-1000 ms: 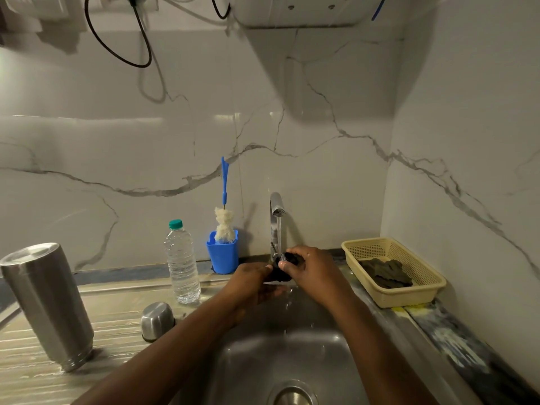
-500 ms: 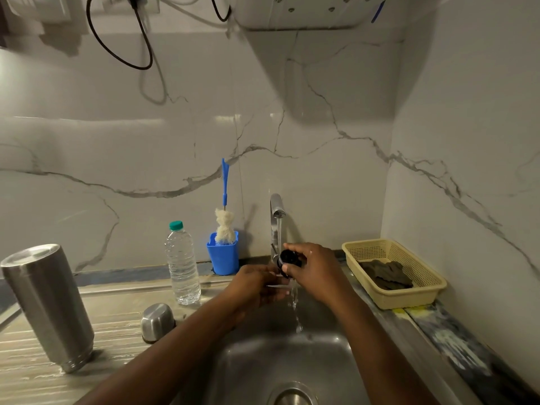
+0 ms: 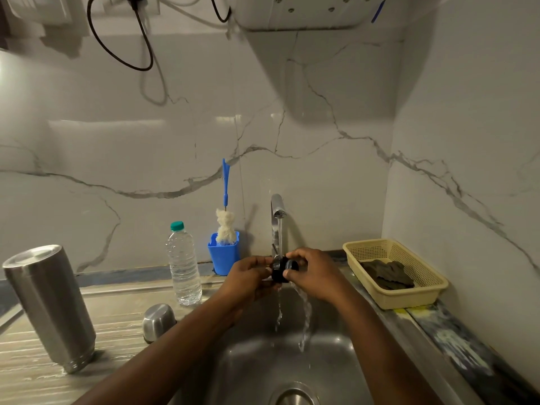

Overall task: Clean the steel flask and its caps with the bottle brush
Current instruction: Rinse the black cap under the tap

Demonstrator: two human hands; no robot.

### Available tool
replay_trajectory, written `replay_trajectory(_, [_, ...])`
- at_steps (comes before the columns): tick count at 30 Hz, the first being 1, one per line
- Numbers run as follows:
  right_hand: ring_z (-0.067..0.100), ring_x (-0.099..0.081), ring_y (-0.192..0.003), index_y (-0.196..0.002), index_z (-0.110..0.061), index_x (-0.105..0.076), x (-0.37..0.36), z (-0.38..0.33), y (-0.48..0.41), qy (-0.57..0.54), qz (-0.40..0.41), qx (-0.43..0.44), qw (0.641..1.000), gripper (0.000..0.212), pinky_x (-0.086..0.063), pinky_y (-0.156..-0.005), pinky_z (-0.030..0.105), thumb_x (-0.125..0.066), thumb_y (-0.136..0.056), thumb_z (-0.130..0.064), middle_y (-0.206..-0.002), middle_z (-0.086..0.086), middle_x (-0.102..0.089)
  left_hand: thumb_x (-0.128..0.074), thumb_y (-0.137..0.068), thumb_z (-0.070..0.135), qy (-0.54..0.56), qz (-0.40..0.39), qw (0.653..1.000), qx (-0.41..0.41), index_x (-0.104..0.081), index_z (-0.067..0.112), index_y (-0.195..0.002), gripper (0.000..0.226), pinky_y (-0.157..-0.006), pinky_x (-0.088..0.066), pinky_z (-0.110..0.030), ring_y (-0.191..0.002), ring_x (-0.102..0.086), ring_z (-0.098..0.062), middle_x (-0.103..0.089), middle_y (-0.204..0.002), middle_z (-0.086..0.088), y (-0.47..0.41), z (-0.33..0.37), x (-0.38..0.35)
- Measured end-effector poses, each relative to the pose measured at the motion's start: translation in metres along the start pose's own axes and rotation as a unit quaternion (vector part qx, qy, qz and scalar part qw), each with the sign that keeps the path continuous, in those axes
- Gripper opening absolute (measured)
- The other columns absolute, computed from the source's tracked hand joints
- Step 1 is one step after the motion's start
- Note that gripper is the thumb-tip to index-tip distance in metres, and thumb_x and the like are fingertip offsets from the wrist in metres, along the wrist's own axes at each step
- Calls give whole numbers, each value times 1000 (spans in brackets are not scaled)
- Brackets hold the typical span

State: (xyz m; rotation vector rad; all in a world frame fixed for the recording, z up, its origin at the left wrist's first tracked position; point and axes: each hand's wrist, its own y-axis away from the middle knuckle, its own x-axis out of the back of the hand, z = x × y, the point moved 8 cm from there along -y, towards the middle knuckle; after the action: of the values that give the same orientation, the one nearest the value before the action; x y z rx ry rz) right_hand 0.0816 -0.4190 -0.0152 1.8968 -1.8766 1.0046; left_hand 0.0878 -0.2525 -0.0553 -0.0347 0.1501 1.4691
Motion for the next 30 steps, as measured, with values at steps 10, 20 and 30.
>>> replay_trajectory(10, [4,-56,-106,-141,-24,-61,-3,-2,4,14,-22,19,999,59,-35,-69,3,-81,-87,-14,-133,-3,-68,-67,-101,10,-48,24,997,-62,-77,11,-110,15,-97,-62,-41,-106,-76,-26,-80,-106,-10,4,11,1])
replay_trajectory(20, [4,-61,-108,-137,-29,-64,-11,-8,7,9,-29,35,999,54,-38,-76,6,-82,-87,-22,-129,-6,-71,-72,-98,19,-39,46,998,-28,-80,4,-105,18,-91,-64,-44,-97,-78,-33,-82,-99,-13,-1,5,10])
replay_trajectory(30, [4,-68,-91,-117,-25,-76,-9,4,7,35,-63,-3,997,40,-56,-79,27,-87,-80,-34,-106,-6,-77,-74,-96,15,-183,76,978,-68,-80,7,-89,12,-81,-66,-37,-91,-78,-29,-81,-87,-10,-6,9,25])
